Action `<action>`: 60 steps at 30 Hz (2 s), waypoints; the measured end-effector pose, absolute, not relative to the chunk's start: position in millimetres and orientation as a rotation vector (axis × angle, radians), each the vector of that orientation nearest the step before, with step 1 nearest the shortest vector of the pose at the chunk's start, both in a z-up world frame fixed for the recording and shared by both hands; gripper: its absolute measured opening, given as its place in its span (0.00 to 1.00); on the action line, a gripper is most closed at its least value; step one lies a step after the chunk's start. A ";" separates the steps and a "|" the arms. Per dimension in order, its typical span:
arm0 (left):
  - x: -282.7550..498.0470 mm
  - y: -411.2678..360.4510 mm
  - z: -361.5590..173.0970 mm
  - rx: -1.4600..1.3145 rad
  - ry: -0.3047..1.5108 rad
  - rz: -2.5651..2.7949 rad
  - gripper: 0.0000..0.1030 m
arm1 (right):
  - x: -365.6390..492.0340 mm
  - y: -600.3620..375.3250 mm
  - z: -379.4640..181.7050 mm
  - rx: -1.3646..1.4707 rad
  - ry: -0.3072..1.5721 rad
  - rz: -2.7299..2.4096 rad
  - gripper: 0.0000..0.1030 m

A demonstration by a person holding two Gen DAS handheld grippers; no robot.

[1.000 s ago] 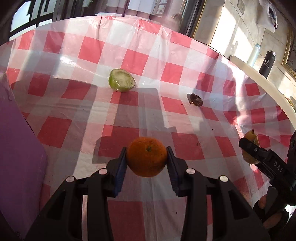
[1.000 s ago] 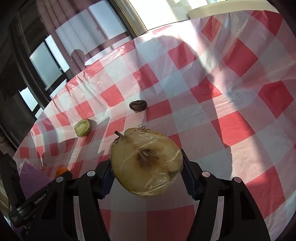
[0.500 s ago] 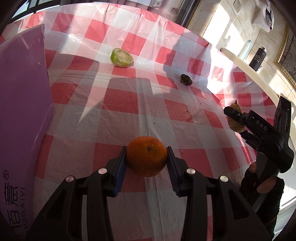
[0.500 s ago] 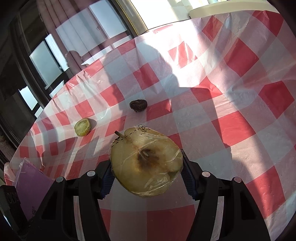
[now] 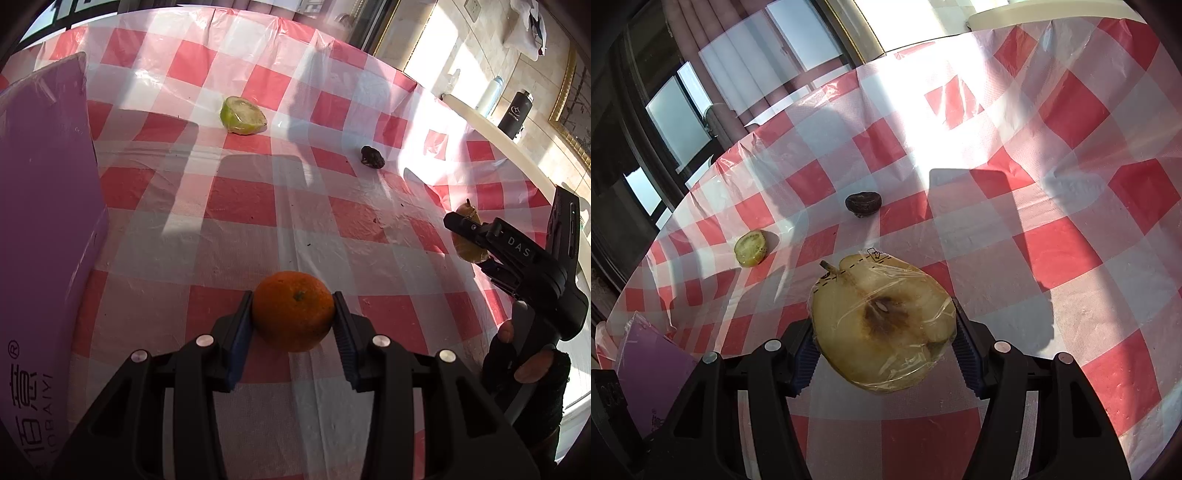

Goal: Organize fruits
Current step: 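Carry the mandarin and the pear half over the box, then open both tools to drop the mandarin and pear half into the box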

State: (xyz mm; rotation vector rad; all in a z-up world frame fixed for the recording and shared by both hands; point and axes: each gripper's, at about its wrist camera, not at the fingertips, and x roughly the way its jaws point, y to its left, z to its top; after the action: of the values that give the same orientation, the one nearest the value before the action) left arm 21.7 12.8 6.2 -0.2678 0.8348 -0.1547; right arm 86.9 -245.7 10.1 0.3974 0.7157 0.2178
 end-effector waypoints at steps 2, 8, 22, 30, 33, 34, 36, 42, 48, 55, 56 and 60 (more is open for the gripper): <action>21.5 12.8 5.8 -0.269 0.834 -0.156 0.40 | 86.9 -245.7 9.7 0.397 0.718 0.213 0.60; 21.7 16.3 6.3 -0.293 0.830 -0.169 0.40 | 82.8 -247.6 11.9 0.398 0.702 0.179 0.60; -98.0 11.0 38.0 -0.246 0.627 -0.268 0.40 | -67.5 -194.2 24.5 0.460 0.624 0.236 0.60; -144.9 13.1 79.8 -0.202 0.521 -0.302 0.40 | -87.8 -183.4 36.8 0.454 0.648 0.262 0.60; -160.8 23.7 99.4 -0.214 0.458 -0.287 0.40 | -96.2 -179.0 56.0 0.462 0.607 0.301 0.60; -164.9 28.3 105.3 -0.223 0.440 -0.284 0.40 | -99.3 -174.2 63.7 0.452 0.595 0.323 0.60; -173.5 40.6 119.2 -0.246 0.402 -0.271 0.40 | -105.6 -161.3 77.7 0.421 0.570 0.365 0.60; -194.4 82.5 150.7 -0.259 0.311 -0.173 0.40 | -120.0 -112.0 108.2 0.336 0.527 0.496 0.60; -193.4 138.3 155.0 -0.241 0.320 0.008 0.40 | -131.7 -48.2 128.8 0.222 0.488 0.643 0.60; -180.5 194.7 134.0 -0.169 0.461 0.210 0.40 | -136.3 26.5 129.9 0.084 0.506 0.755 0.60; -177.7 201.6 129.6 -0.160 0.492 0.230 0.40 | -136.9 36.6 129.8 0.056 0.510 0.768 0.61; -164.7 228.3 112.0 -0.138 0.632 0.293 0.40 | -135.8 81.7 124.1 -0.123 0.545 0.773 0.61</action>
State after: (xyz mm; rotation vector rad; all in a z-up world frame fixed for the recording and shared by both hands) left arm -164.7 228.3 112.0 -0.1382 0.6320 0.2930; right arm -135.8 81.7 124.1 -0.1230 0.5448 0.7732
